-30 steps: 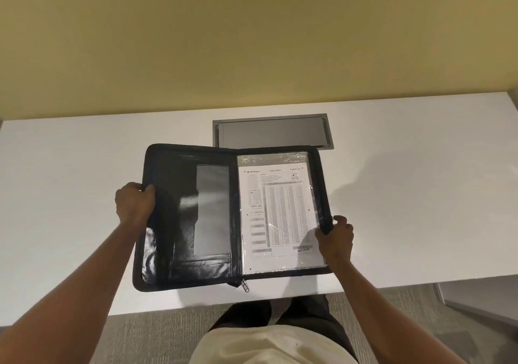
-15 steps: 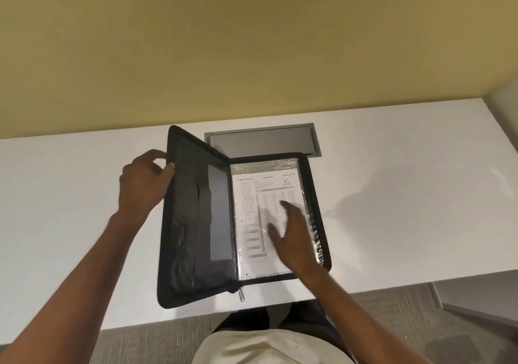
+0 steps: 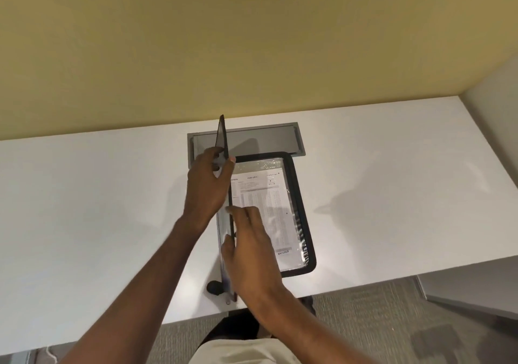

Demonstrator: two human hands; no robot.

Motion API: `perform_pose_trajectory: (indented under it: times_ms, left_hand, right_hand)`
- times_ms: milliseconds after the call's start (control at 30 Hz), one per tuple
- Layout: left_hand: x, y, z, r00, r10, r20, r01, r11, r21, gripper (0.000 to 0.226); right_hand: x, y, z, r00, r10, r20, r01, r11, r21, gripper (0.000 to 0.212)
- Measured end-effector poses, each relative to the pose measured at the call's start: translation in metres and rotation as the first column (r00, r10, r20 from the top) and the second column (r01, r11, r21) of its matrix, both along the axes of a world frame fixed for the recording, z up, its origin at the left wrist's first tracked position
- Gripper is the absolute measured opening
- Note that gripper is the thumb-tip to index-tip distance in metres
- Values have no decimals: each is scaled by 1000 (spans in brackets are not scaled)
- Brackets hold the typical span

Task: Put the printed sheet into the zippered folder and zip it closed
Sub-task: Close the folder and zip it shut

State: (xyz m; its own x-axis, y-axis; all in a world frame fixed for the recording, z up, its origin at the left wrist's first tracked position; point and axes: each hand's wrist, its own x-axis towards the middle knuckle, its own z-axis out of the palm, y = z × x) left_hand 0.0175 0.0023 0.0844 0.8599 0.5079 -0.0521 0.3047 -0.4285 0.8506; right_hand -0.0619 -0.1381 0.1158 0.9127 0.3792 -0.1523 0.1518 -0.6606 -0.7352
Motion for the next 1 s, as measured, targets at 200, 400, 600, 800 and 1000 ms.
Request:
perform_pose_trajectory:
  times_ms: [200, 400, 600, 800, 1000]
  left_hand:
    - [-22, -30, -46, 974, -191, -120, 180, 979, -91, 49]
    - [-52, -42, -106, 838, -421, -347, 451, 892, 8, 76]
    - [-65, -54, -147, 736, -485, -472, 586, 806, 87, 93]
    - [-67, -80, -166, 713, -368, -597, 592, 772, 232, 90]
    - [-69, -93, -178, 716, -300, -630, 588, 746, 312, 89]
  right_hand:
    - [21, -43, -15, 991, -129, -42, 129, 992, 6, 52]
    - [43, -91, -53, 957, -270, -103, 265, 962, -64, 46]
    - [62, -121, -99, 936, -322, -141, 301, 941, -155, 45]
    - [66, -135, -143, 955, -228, -189, 159, 933, -322, 56]
    - [58, -138, -172, 982, -24, -186, -84, 829, -553, 79]
